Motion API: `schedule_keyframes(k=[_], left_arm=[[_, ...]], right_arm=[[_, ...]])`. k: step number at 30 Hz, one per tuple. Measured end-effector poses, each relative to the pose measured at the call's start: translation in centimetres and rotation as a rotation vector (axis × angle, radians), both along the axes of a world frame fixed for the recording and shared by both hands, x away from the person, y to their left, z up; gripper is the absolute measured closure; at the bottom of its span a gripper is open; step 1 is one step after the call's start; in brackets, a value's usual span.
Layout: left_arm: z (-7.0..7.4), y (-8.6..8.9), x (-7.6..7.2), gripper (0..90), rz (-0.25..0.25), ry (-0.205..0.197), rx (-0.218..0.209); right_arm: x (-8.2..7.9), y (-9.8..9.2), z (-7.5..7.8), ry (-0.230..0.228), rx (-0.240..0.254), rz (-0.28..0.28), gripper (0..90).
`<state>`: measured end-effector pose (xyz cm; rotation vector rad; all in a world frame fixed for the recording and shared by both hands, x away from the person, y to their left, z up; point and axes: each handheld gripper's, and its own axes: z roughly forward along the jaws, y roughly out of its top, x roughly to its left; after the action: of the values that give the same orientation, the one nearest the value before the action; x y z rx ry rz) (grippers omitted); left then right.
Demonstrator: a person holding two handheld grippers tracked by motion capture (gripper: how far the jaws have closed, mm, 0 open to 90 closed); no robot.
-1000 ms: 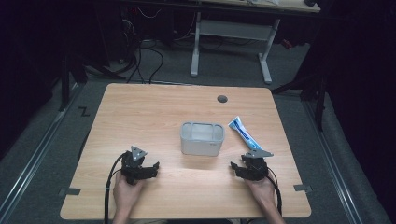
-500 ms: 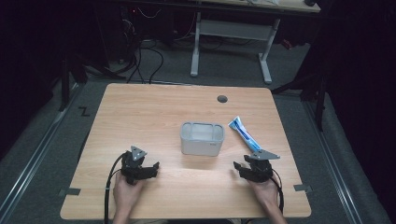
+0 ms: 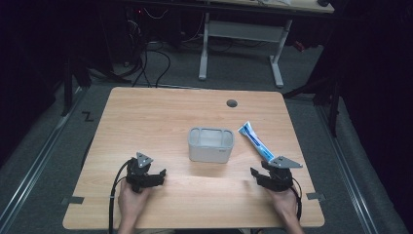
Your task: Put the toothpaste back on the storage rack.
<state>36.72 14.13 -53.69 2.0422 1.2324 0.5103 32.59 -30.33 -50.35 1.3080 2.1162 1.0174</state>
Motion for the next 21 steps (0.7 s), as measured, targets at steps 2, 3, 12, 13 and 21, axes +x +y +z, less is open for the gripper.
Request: schedule_keyframes(k=[2, 3, 12, 13, 21], left_arm=[[0.0, 0.0, 0.0, 15.3, 0.001, 0.000, 0.000], [0.0, 0.0, 0.0, 15.3, 0.001, -0.001, -0.001], [0.0, 0.0, 0.0, 15.3, 0.001, -0.001, -0.001], [0.0, 0.0, 0.0, 15.3, 0.002, -0.001, -0.001], [0.0, 0.0, 0.0, 15.3, 0.002, 0.000, -0.002]], right_arm=[[0.0, -0.1, 0.1, -0.002, 0.002, -0.005, 45.2], [0.0, -0.4, 0.4, -0.007, 0.005, -0.008, 45.6], [0.2, -1.0, 1.1, -0.018, 0.006, -0.011, 47.2], [0.3, -1.0, 1.2, -0.018, 0.006, -0.018, 47.4], [1.1, -1.2, 2.3, -0.037, 0.001, -0.015, 48.7]])
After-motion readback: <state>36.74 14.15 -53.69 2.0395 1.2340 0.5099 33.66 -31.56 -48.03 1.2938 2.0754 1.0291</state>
